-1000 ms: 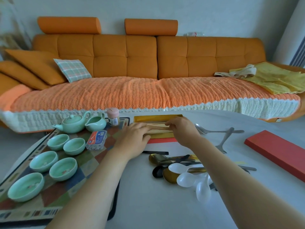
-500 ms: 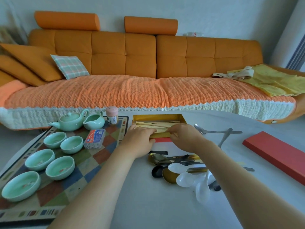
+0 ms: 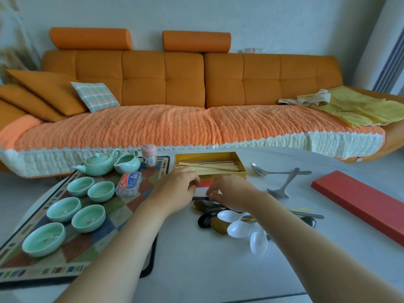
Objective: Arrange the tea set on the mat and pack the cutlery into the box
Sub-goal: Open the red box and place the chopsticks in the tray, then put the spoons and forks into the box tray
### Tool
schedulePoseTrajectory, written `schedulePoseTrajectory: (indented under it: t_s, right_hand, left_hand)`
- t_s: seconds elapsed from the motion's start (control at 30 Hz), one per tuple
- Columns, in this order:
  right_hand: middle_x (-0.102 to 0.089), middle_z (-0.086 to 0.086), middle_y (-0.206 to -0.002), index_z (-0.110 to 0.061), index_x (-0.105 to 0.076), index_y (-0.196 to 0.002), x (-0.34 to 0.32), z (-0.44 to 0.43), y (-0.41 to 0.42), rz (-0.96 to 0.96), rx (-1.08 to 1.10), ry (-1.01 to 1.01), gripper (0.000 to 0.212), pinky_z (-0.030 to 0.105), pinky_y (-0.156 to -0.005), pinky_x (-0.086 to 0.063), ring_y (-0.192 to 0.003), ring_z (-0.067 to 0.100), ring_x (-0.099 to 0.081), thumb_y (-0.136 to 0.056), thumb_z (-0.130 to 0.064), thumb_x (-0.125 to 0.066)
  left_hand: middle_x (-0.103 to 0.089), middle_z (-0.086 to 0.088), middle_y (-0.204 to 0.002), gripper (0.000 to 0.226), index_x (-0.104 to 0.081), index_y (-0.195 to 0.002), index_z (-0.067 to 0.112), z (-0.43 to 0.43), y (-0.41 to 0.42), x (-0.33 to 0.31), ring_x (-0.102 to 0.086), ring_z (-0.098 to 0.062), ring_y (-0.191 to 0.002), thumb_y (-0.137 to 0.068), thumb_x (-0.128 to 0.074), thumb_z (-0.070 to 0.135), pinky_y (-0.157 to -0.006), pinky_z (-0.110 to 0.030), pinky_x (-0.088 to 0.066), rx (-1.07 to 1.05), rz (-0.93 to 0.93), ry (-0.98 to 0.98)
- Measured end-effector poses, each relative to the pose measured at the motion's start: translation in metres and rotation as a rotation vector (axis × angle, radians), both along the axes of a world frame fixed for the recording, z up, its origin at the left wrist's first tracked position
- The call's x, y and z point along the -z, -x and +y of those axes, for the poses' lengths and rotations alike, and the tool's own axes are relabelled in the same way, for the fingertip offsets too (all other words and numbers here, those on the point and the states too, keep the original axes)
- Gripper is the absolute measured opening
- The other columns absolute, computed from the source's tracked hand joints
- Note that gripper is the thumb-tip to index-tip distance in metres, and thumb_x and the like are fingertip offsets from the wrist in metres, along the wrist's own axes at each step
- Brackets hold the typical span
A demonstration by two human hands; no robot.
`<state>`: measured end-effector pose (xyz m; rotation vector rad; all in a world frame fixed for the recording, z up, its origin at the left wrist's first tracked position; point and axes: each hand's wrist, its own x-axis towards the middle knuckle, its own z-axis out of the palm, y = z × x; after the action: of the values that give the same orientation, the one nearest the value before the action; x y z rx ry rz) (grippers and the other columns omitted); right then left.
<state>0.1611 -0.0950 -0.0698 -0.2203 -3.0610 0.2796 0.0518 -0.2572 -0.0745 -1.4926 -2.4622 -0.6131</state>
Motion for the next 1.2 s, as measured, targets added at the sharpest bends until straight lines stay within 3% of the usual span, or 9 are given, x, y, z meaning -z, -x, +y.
schedulePoseTrajectory:
  t_s: [0.1,0.17,0.33,0.43,0.53,0.73,0.9,1.1,1.2]
  right_hand:
    - [-0.066,-0.012,-0.103,-0.032,-0.075,-0.108,0.002,-0.002,0.001,-0.007,0.026,0.019,0.020,0.023,-0.065,-0.049,-0.085,0.008,-0.057,-0.094,-0.029,-0.060]
    - [-0.066,-0.013,-0.102,-0.031,-0.075,-0.104,0.002,-0.002,0.001,-0.006,0.046,0.049,0.018,0.025,-0.068,-0.052,-0.087,0.009,-0.059,-0.093,-0.028,-0.061]
    - [-0.066,-0.012,-0.099,-0.027,-0.071,-0.100,0.003,0.001,0.001,0.025,0.074,0.133,0.012,0.022,-0.064,-0.046,-0.085,0.010,-0.059,-0.092,-0.027,-0.061]
    - [-0.064,-0.011,-0.098,-0.025,-0.070,-0.102,-0.001,0.008,0.001,0.118,0.123,0.162,0.012,0.026,-0.071,-0.051,-0.087,0.011,-0.059,-0.093,-0.027,-0.062]
    - [-0.062,-0.013,-0.097,-0.025,-0.070,-0.104,-0.008,0.013,0.001,0.230,0.125,0.162,0.015,0.022,-0.069,-0.047,-0.088,0.010,-0.058,-0.094,-0.022,-0.060]
    - [-0.068,-0.002,-0.111,-0.023,-0.073,-0.115,-0.005,0.023,0.010,0.401,0.108,0.127,0.027,0.035,-0.083,-0.051,-0.101,0.019,-0.060,-0.098,-0.014,-0.053]
    - [-0.062,-0.001,-0.106,-0.021,-0.071,-0.119,0.009,0.042,0.019,0.397,0.235,0.135,0.031,0.030,-0.081,-0.045,-0.102,0.024,-0.057,-0.100,-0.012,-0.049]
    - [-0.063,0.000,-0.122,-0.023,-0.067,-0.122,0.017,0.045,0.034,0.310,0.273,0.111,0.036,0.040,-0.099,-0.042,-0.113,0.023,-0.053,-0.100,-0.015,-0.040]
    - [-0.061,0.000,-0.125,-0.023,-0.067,-0.122,0.018,0.041,0.036,0.271,0.231,0.115,0.038,0.039,-0.098,-0.038,-0.114,0.022,-0.050,-0.099,-0.017,-0.037]
  left_hand:
    - [-0.055,0.013,-0.121,0.028,-0.063,-0.120,0.030,-0.013,0.004,0.007,-0.050,-0.011,-0.114,-0.094,-0.056,0.028,-0.082,-0.026,-0.043,-0.024,-0.067,0.150]
    - [-0.053,0.013,-0.124,0.033,-0.062,-0.126,0.032,-0.021,0.007,0.009,-0.047,-0.011,-0.118,-0.093,-0.056,0.032,-0.089,-0.030,-0.045,-0.046,-0.105,0.216]
    - [-0.061,0.013,-0.118,0.026,-0.067,-0.117,0.037,-0.030,0.010,0.003,-0.053,-0.015,-0.111,-0.094,-0.054,0.031,-0.093,-0.032,-0.045,-0.090,-0.084,0.227]
    - [-0.068,0.010,-0.114,0.024,-0.070,-0.111,0.035,-0.030,0.013,0.001,-0.060,-0.016,-0.103,-0.094,-0.055,0.026,-0.085,-0.032,-0.050,-0.134,-0.086,0.175]
    - [-0.069,0.007,-0.114,0.023,-0.072,-0.110,0.031,-0.021,0.017,-0.001,-0.062,-0.016,-0.103,-0.095,-0.057,0.022,-0.084,-0.032,-0.052,-0.143,-0.109,0.043]
    - [-0.065,0.008,-0.110,0.028,-0.071,-0.116,0.028,0.003,0.020,-0.001,-0.057,-0.015,-0.104,-0.095,-0.057,0.015,-0.072,-0.029,-0.043,-0.137,-0.031,-0.213]
    - [-0.052,0.006,-0.131,0.046,-0.051,-0.141,0.025,0.013,0.025,0.008,-0.044,-0.016,-0.123,-0.095,-0.058,0.024,-0.096,-0.030,-0.038,-0.101,0.028,-0.135]
    - [-0.044,0.010,-0.146,0.048,-0.046,-0.144,0.028,0.019,0.031,0.022,-0.038,-0.015,-0.135,-0.098,-0.049,0.040,-0.111,-0.040,-0.028,-0.068,0.017,0.082]
    - [-0.044,0.009,-0.147,0.046,-0.048,-0.143,0.027,0.020,0.033,0.023,-0.037,-0.016,-0.136,-0.097,-0.049,0.039,-0.112,-0.039,-0.026,-0.067,0.004,0.088]
